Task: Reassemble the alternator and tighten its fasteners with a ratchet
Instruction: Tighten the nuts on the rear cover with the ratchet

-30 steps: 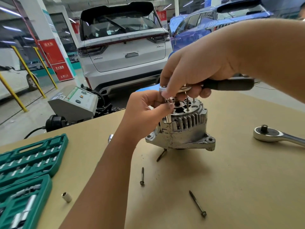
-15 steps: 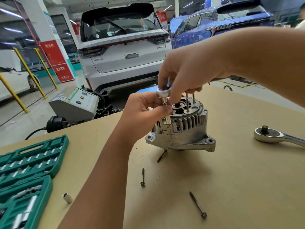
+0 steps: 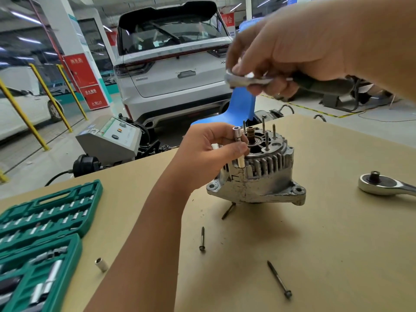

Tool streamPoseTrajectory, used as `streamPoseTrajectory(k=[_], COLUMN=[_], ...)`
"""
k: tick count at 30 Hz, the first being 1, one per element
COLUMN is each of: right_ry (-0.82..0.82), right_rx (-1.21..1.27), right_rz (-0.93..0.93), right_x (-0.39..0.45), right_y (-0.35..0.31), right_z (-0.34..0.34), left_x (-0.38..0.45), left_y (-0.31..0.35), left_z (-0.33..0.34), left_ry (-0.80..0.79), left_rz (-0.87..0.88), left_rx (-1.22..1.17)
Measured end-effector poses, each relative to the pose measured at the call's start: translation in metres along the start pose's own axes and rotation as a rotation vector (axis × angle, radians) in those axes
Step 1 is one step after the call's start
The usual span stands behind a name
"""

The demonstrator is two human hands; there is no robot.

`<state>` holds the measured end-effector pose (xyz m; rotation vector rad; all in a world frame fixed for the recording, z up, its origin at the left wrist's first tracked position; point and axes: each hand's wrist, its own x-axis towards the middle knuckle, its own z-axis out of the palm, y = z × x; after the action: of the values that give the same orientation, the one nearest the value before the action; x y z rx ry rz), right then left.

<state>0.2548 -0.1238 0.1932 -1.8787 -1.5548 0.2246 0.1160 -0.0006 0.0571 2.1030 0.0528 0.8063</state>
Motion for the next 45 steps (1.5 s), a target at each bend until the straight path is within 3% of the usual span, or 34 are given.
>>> streamPoseTrajectory(k=[2,4,8,13,19,25,30,35,45], right_ry=[0.002,-0.117,-0.225,-0.151,-0.171,-0.211,-0.207,-0.231,-0.23], right_rx=[0.044,0.03,-0.313,-0.531,-0.588,-0.614,-0.726,-0.76,-0.874], right_rz=[-0.007,0.007,-0.122,-0.281,-0.356,-0.327,-0.351,-0.363,-0.397], right_x=[-0.006,-0.01,-0.014,-0.016,-0.016,-0.02,-0.013,-0.006,-0.008], right_y=[0.005,0.005,0.014,0.017,0.021,0.016,0.02,0.02,0.023], right_z=[0.001,0.008,0.023,0.032,0.032,0.034,0.032,0.033,0.033], left_x=[-0.001,-0.002,-0.002,-0.001,-0.001,0.0,0.0,-0.001,-0.001], left_y=[0.001,0.001,0.001,-0.001,-0.001,-0.005,-0.005,-0.003,-0.006], left_z=[-0.001,-0.003,-0.005,-0.005,-0.005,0.005,0.002,0.005,0.007], left_ry=[-0.028,-0.058,-0.09,-0.109,-0.098,0.117,0.073,0.132,0.159], left_rz=[-0.022,-0.04,-0.028,-0.02,-0.017,0.062,0.045,0.01,0.066], left_rx=[-0.012,-0.025,-0.022,-0.018,0.009,0.067,0.062,-0.046,0.041])
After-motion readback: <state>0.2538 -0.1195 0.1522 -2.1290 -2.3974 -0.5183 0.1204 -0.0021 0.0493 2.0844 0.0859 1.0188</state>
